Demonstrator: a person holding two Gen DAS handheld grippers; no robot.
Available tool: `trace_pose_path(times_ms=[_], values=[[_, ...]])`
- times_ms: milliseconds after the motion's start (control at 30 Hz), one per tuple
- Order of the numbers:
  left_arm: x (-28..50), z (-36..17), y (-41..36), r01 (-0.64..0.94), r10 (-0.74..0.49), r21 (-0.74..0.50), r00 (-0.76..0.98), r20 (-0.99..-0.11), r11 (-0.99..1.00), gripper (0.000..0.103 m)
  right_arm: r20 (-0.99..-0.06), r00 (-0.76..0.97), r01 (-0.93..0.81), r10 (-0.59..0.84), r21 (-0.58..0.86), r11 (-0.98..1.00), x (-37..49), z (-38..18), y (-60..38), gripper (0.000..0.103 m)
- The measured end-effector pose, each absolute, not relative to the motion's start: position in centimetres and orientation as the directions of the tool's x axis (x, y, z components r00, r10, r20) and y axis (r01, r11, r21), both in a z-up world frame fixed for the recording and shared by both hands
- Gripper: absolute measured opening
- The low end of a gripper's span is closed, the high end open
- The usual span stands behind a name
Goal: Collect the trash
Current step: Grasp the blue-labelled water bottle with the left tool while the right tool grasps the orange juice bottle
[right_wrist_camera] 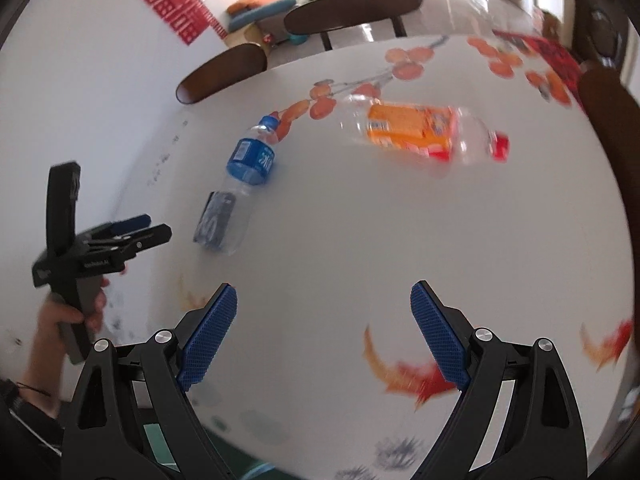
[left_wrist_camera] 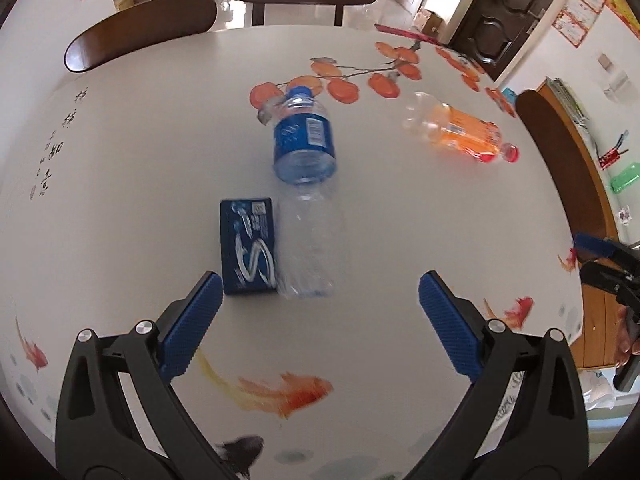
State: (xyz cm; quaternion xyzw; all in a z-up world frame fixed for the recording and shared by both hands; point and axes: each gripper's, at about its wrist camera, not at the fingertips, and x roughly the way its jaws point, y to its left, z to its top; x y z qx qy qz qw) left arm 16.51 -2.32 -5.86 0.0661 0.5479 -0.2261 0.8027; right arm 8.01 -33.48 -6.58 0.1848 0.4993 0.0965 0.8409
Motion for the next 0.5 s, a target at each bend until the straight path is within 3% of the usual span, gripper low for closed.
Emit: trace_pose_path(times_ms=[500], values=[[23.1,-11.3,-5.9,0.319,-0.144,-0.060,0.247,-0.958,0.946,0.096,-0.854,0.398,-0.208,0.334,0.270,0.940,22.9,-8.3,-37.4,0.089]])
